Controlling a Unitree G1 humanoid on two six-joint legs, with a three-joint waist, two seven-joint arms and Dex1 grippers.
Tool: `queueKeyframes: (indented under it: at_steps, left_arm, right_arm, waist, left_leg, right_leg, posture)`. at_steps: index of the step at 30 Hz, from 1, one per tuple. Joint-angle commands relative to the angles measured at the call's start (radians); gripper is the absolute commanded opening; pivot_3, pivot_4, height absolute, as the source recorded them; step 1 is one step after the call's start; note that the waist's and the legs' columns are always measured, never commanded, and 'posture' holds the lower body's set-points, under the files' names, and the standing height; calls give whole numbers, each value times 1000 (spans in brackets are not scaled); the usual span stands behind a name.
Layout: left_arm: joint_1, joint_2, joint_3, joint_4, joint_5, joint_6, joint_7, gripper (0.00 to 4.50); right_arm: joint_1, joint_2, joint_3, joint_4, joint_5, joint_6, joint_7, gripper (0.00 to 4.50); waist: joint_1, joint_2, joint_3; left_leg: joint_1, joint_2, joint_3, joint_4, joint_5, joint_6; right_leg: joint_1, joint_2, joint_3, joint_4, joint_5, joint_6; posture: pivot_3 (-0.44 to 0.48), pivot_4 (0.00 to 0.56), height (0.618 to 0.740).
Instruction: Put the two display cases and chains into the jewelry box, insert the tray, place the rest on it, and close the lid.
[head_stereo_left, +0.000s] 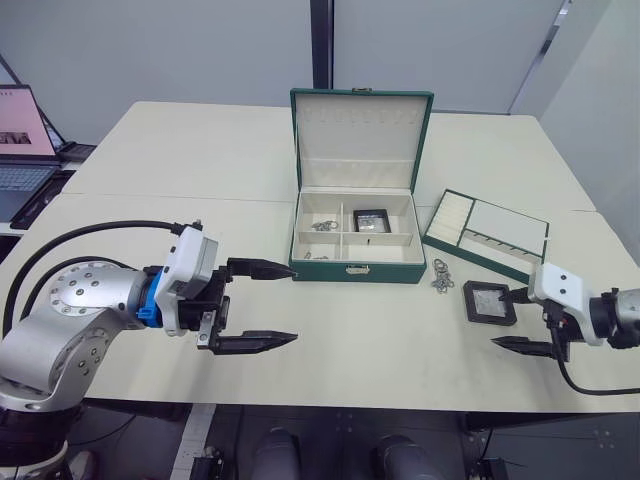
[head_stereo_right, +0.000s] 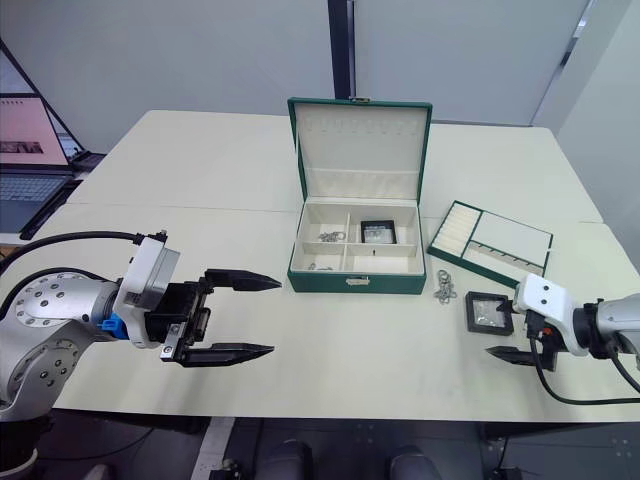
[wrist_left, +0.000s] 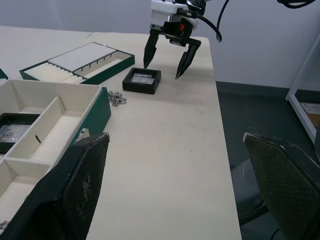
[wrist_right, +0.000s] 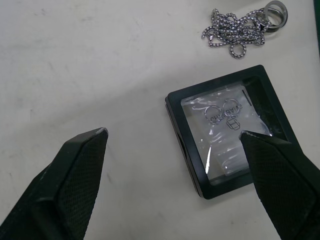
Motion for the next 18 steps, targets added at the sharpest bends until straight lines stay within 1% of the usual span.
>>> queueKeyframes:
  at_steps: [1,15,18]
  left_arm:
    - [-7,-1,10,-23,2,-19,2,4476]
    - [-1,-4,12,-39,-1,-19,21,4476]
    - [-3,-2,14,-38,-2,-20,23,4500]
  right_arm:
    - [-35,11,7,25,-28,-38,30,4500]
    - [-103,63,53,91,-94,-69,55,4500]
    - [-109,69,56,94,-102,-66,57,3852]
  waist:
    - [0,0,0]
    - [0,1,0]
    - [0,1,0]
  left_leg:
    - [0,0,0,0,0,0]
    - [0,0,0,0,0,0]
    - [1,0,0,0,0,0]
  right_leg:
    - [0,0,0,0,0,0]
    - [1,0,0,0,0,0]
    - [1,0,0,0,0,0]
  posture:
    - [0,150,740]
    - [0,150,740]
    - [0,150,740]
